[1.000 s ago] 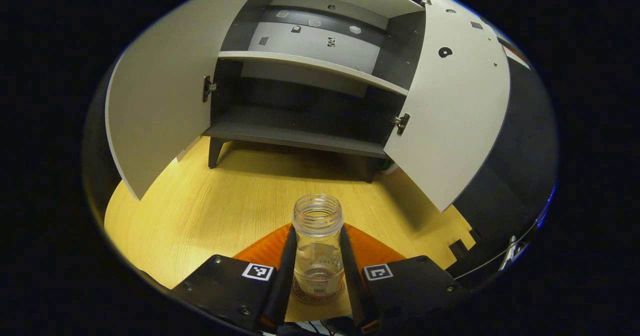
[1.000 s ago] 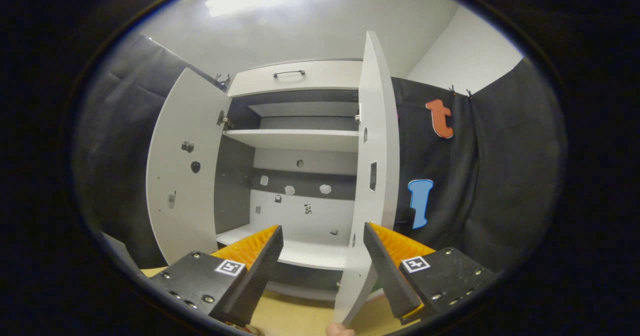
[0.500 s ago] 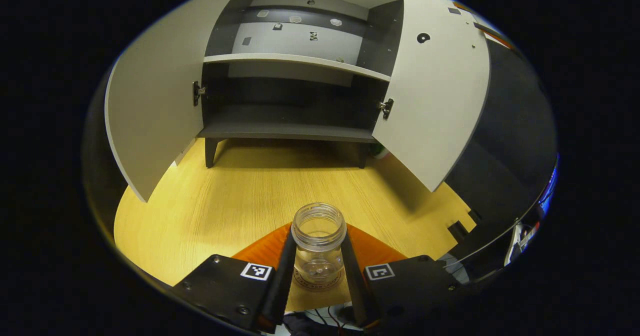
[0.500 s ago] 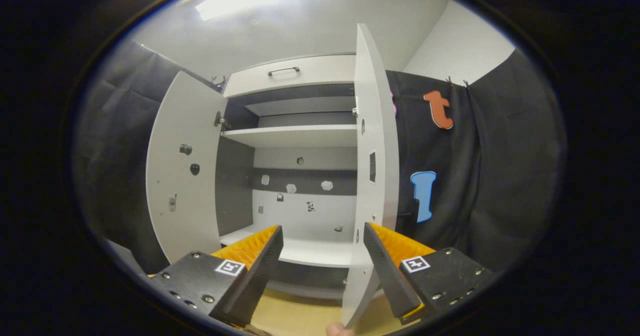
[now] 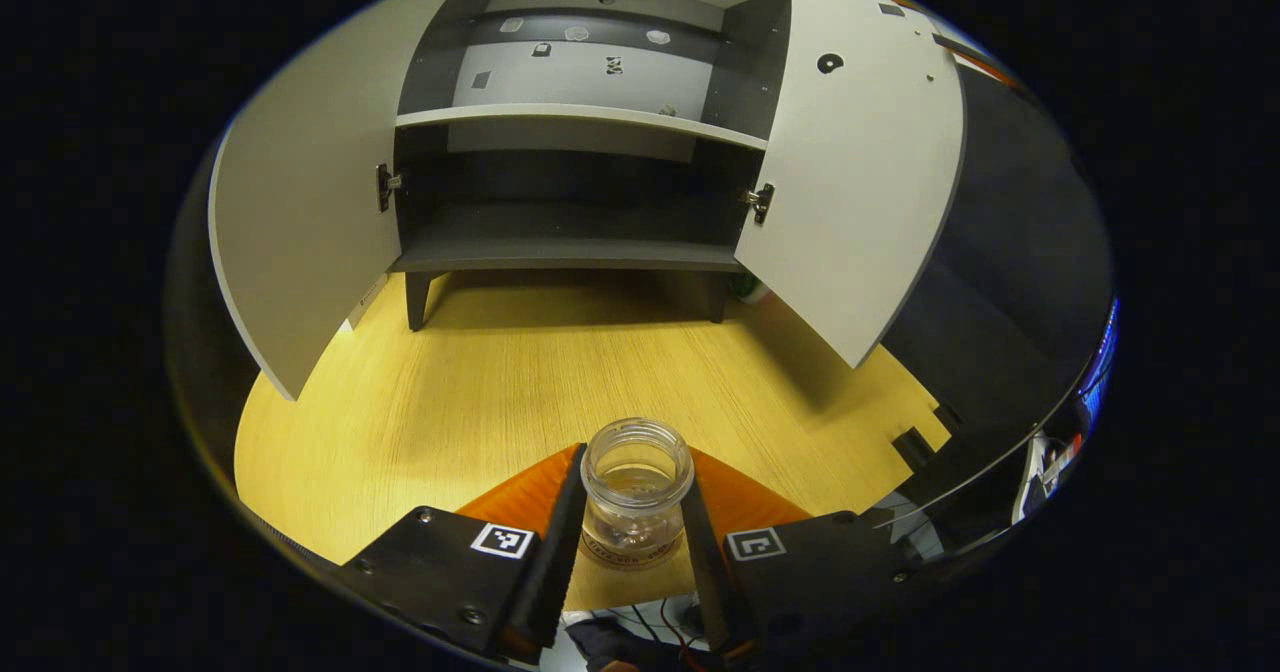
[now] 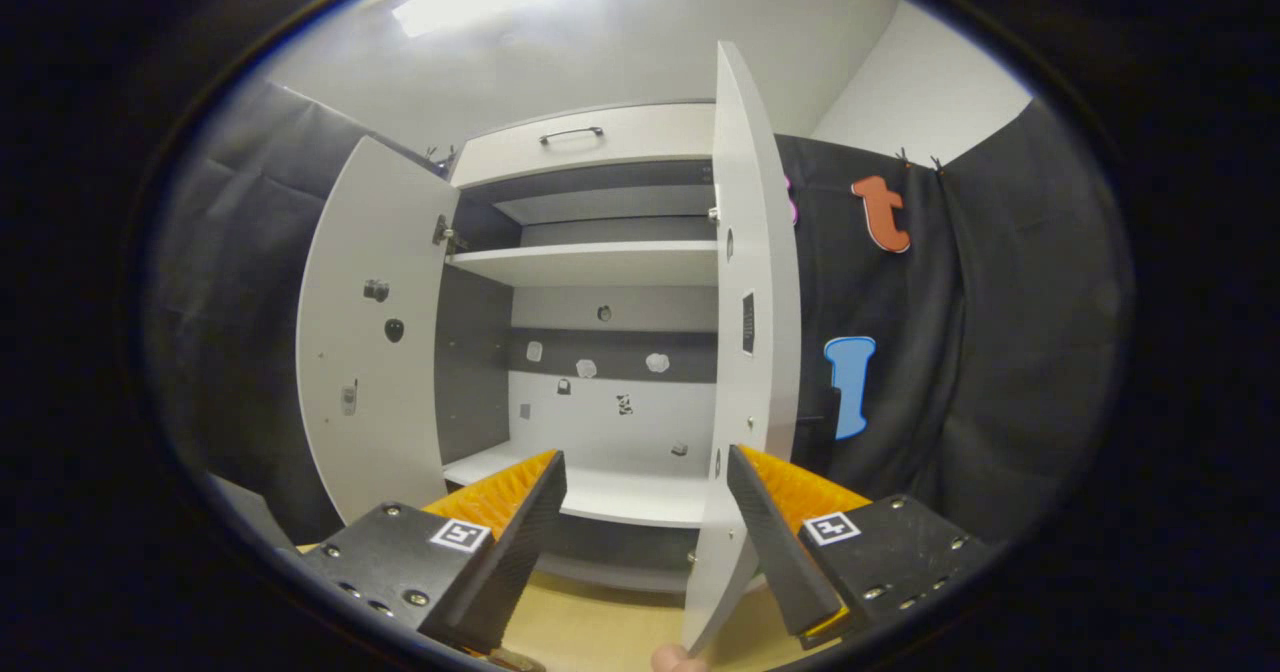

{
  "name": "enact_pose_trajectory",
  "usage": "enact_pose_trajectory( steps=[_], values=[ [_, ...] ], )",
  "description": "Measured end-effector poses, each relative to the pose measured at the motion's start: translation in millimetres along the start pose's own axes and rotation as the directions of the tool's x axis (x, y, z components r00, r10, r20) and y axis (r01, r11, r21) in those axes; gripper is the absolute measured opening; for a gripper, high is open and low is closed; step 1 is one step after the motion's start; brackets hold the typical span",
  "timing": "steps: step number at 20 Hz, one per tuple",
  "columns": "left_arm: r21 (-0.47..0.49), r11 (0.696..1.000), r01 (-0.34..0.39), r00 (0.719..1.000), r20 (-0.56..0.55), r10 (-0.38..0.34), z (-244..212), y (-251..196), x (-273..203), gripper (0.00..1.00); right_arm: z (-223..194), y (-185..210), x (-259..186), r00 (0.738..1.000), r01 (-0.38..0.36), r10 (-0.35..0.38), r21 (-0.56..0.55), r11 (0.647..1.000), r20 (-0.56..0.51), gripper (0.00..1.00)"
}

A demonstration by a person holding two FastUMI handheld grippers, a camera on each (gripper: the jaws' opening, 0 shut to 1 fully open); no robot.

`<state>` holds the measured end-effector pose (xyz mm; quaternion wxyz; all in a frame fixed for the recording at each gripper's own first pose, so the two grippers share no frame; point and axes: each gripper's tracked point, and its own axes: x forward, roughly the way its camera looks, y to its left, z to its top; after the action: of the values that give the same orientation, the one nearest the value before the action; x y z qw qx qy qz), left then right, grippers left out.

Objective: Grasp the bottle in the cabinet with the left hand and place it on the coaster, then close the right door with the right hand and the left door with the left hand.

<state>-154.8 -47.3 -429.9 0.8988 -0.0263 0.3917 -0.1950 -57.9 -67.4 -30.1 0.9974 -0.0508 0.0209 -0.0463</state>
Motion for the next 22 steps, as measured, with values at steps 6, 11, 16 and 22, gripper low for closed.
enact_pose_trajectory(
  steps=[6,11,16,22],
  values=[
    [0.000,1.000,-0.015,1.000,0.013,0.015,3.6,-4.6,-2.5,0.60,-2.5,-3.3,-3.5,1.000,0.000,0.000,0.004,1.000,-0.009,0.94],
    [0.009,1.000,-0.018,0.999,0.037,0.018,12.7,-10.5,-7.1,0.63,-7.8,-6.3,-6.2,1.000,-0.010,0.010,0.004,1.000,-0.024,0.94],
    [0.046,0.998,-0.046,0.995,0.088,0.041,37.3,-13.3,-18.4,0.63,-9.8,-4.0,-3.3,0.999,-0.029,0.030,0.005,1.000,-0.024,0.98],
    [0.053,0.996,-0.071,0.974,0.218,0.058,99.7,-16.5,-39.7,0.68,-15.2,-0.9,0.7,0.999,-0.043,0.043,0.003,0.999,-0.032,0.98]
  ],
)
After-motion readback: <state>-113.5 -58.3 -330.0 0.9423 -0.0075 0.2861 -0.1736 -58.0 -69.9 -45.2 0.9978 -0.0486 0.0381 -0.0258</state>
